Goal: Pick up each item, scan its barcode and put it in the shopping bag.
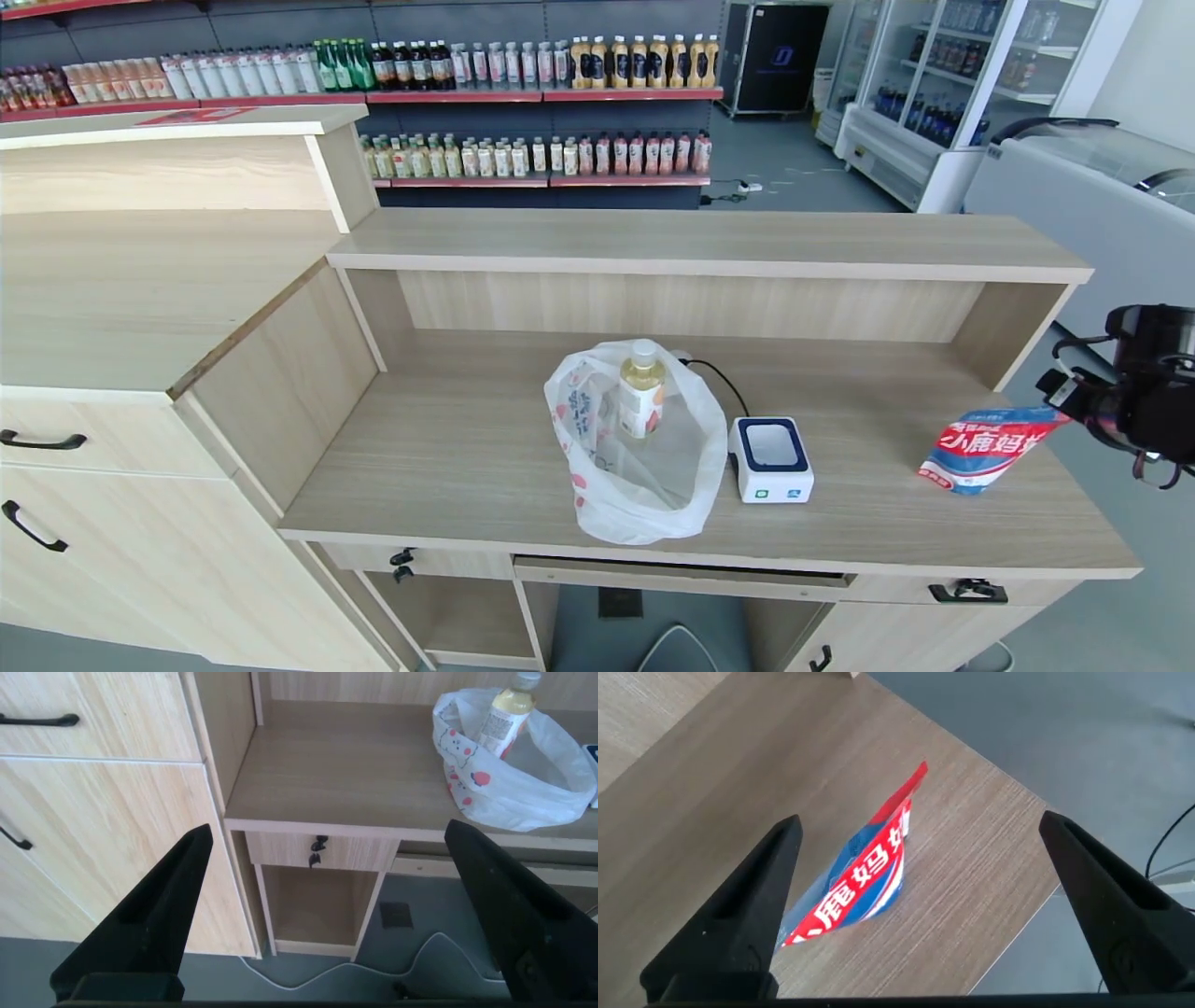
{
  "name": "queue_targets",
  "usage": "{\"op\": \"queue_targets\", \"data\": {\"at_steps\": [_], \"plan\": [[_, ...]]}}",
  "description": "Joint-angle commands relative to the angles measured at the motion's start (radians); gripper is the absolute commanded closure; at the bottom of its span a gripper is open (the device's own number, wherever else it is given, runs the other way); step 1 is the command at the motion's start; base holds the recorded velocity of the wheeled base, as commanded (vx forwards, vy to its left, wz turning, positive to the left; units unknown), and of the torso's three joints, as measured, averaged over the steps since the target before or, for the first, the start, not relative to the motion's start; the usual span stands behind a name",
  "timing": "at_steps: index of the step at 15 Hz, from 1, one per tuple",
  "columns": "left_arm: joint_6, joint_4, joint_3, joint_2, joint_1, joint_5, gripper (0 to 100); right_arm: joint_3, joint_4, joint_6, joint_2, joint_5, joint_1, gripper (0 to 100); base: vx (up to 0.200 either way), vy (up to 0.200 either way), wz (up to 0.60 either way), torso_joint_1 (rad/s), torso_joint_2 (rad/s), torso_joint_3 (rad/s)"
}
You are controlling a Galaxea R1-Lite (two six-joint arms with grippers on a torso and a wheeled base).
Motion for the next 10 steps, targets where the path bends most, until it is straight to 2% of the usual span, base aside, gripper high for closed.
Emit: {"op": "queue_targets", "data": {"at_steps": [1, 6, 10], "plan": [[0.000, 0.000, 0.000, 0.000, 0.000, 0.000, 0, -0.009, -0.002, -0.001, 0.045, 0.022, -0.008, 0, 0.000, 0.000, 0.00, 0.000, 0.00, 0.000], [0.000, 0.000, 0.000, 0.000, 0.000, 0.000, 0, -0.032, -0.006, -0.001, 0.112, 0.026, -0.014, 0, 0.000, 0.000, 0.00, 0.000, 0.00, 0.000], [0.000, 0.000, 0.000, 0.000, 0.000, 0.000, 0, -0.112, -0.004, -0.005, 0.192, 0.026, -0.019, 0, 0.000, 0.000, 0.00, 0.000, 0.00, 0.000]]}}
